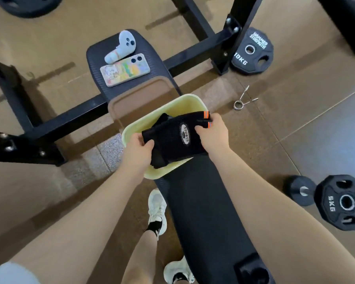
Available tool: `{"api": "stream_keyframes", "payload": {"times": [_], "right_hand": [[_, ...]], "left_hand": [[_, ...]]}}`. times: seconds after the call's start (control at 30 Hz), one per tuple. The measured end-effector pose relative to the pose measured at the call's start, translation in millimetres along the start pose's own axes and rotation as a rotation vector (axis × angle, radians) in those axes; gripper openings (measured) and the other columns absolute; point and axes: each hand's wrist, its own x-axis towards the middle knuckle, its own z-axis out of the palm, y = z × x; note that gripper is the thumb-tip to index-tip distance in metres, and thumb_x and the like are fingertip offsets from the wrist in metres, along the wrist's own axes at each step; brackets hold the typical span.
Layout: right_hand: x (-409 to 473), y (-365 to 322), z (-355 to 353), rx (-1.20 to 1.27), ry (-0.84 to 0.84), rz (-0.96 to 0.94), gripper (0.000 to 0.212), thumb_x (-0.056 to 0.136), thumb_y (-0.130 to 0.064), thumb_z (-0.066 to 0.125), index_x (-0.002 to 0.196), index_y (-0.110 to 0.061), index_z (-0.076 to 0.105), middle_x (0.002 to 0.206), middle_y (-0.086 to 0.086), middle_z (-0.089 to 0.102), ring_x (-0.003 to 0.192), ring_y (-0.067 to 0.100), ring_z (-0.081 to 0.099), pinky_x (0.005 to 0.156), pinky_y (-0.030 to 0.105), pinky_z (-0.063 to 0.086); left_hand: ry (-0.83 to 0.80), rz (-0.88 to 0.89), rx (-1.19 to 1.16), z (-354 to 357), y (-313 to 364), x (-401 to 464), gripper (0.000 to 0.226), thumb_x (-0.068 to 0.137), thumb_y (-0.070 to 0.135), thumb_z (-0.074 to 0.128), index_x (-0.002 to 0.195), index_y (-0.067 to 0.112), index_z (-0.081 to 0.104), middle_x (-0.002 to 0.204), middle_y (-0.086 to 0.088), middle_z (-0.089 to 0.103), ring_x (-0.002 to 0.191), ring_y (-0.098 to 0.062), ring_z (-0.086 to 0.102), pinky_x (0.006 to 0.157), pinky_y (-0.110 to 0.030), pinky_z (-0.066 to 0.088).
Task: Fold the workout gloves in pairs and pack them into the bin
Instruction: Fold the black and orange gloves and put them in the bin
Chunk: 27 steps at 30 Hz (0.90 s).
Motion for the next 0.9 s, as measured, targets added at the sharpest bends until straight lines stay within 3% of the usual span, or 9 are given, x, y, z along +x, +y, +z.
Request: {"api": "stream_keyframes", "payload": {"times": [0.13,0.2,0.3,0.4,0.5,0.57,0.63,0.73,0.9], "right_hand": [[41,3,33,-0.183,-0.086,0.006,0.032,0.09,-0.009,0.046,0.123,-0.009,0.044,0.096,0.006,0.051,0.085,0.027,0.05,0.062,0.028,0.035],[54,10,46,-0.167,-0.132,0.043,0.031,0.092,-0.008,0.045,0.123,-0.008,0.044,0.105,0.011,0.056,0.09,0.027,0.051,0.069,0.027,0.035],[69,17,56,-0.18,-0.148,0.046,0.032,0.093,-0.012,0.047,0.125,-0.006,0.043,0.117,0.015,0.059,0.105,0.031,0.055,0.075,0.029,0.036],[74,20,61,-0.292,-0.146,-0.054,0.043,0.092,-0.016,0.052,0.131,-0.007,0.036,0.115,0.017,0.06,0.104,0.034,0.058,0.071,0.031,0.04],[61,19,58,-0.48,-0.103,-0.208,0.06,0.089,-0.021,0.058,0.138,-0.009,0.027,0.136,0.016,0.043,0.117,0.033,0.048,0.084,0.039,0.045],[48,21,56,-0.625,-0.034,-0.307,0.066,0.086,-0.021,0.063,0.139,-0.009,0.027,0.145,0.016,0.03,0.124,0.033,0.039,0.093,0.038,0.043],[40,23,52,-0.647,-0.028,-0.318,0.057,0.084,-0.014,0.063,0.134,-0.01,0.034,0.143,0.016,0.026,0.12,0.034,0.039,0.089,0.036,0.044],[39,27,47,-0.592,-0.161,-0.276,0.038,0.088,-0.002,0.051,0.124,-0.009,0.043,0.137,0.012,0.03,0.103,0.034,0.053,0.077,0.034,0.043],[25,36,22,-0.427,-0.176,-0.369,0.039,0.087,0.003,0.041,0.123,-0.008,0.053,0.139,0.004,0.041,0.112,0.025,0.054,0.078,0.037,0.049]], "left_hand": [[0.012,-0.078,0.169,9,-11,37,0.007,0.094,0.013,0.043,0.1,0.011,0.042,0.088,-0.005,0.052,0.082,-0.026,0.051,0.071,-0.035,0.044],[0.03,-0.112,0.188,13,-17,49,0.005,0.094,0.012,0.041,0.097,0.009,0.041,0.078,-0.002,0.046,0.075,-0.023,0.046,0.061,-0.032,0.038],[0.105,-0.214,0.131,21,-19,59,0.008,0.095,0.011,0.04,0.102,0.008,0.041,0.09,-0.006,0.049,0.083,-0.025,0.048,0.072,-0.033,0.04],[0.153,-0.351,-0.05,29,-14,57,0.034,0.094,0.008,0.04,0.127,0.007,0.032,0.12,-0.01,0.045,0.1,-0.024,0.045,0.087,-0.032,0.038],[0.179,-0.027,0.277,27,-12,36,0.06,0.089,0.003,0.047,0.142,0.007,0.019,0.144,-0.013,0.029,0.129,-0.028,0.034,0.11,-0.038,0.03],[0.213,0.374,0.501,26,-17,22,0.056,0.08,-0.005,0.054,0.132,0.003,0.037,0.135,-0.021,0.038,0.124,-0.036,0.038,0.104,-0.043,0.033],[0.048,0.61,0.761,30,-24,21,0.048,0.075,-0.008,0.053,0.122,0.003,0.049,0.127,-0.023,0.045,0.115,-0.041,0.045,0.094,-0.042,0.038],[-0.274,0.518,1.077,35,-40,38,0.057,0.088,0.007,0.042,0.143,0.014,0.026,0.155,-0.014,0.015,0.142,-0.033,0.013,0.113,-0.039,0.018],[-0.364,0.315,1.116,47,-35,58,0.058,0.095,0.029,0.039,0.147,0.022,0.014,0.158,-0.009,-0.005,0.145,-0.031,-0.005,0.119,-0.043,0.008]]}}
